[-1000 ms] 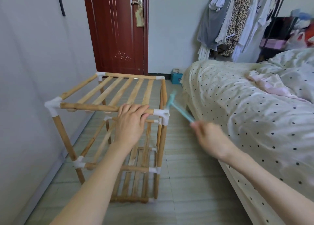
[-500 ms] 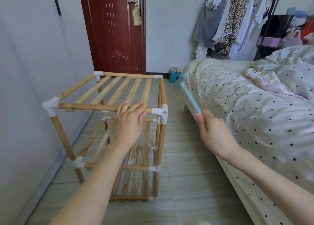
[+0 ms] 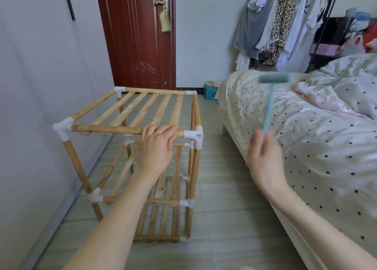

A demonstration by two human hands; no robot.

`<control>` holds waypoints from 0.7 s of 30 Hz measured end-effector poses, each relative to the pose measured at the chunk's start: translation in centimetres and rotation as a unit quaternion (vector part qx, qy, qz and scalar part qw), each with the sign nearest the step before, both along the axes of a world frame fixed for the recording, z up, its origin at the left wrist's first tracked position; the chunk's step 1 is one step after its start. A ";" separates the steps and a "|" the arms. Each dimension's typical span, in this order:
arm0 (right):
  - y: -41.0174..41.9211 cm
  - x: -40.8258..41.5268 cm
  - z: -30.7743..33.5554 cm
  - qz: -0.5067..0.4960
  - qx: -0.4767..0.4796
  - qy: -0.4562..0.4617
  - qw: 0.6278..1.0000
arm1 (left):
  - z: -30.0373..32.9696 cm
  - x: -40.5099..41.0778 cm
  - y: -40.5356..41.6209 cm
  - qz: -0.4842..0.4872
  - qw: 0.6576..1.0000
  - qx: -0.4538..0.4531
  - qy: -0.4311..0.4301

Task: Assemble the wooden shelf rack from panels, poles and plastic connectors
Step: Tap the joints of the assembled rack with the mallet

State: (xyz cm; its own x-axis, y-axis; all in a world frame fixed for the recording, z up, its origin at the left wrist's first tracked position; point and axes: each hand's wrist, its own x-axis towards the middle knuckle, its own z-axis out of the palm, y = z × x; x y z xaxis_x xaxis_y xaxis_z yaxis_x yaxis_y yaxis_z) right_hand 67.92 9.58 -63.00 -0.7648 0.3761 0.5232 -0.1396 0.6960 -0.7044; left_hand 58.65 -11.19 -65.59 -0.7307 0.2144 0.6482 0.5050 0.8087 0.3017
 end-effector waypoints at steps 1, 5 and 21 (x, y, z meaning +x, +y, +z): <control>-0.7 0.3 -0.8 0.036 0.011 -0.058 0.998 | 0.0 0.1 0.0 0.000 1.000 -0.001 0.002; -0.5 0.3 -3.2 0.077 -0.193 -0.059 0.976 | 0.2 0.1 -0.1 0.006 1.000 -0.014 0.003; -0.8 -1.3 -5.3 0.061 -0.609 0.003 0.791 | 0.3 0.1 3.5 0.016 0.999 0.042 0.015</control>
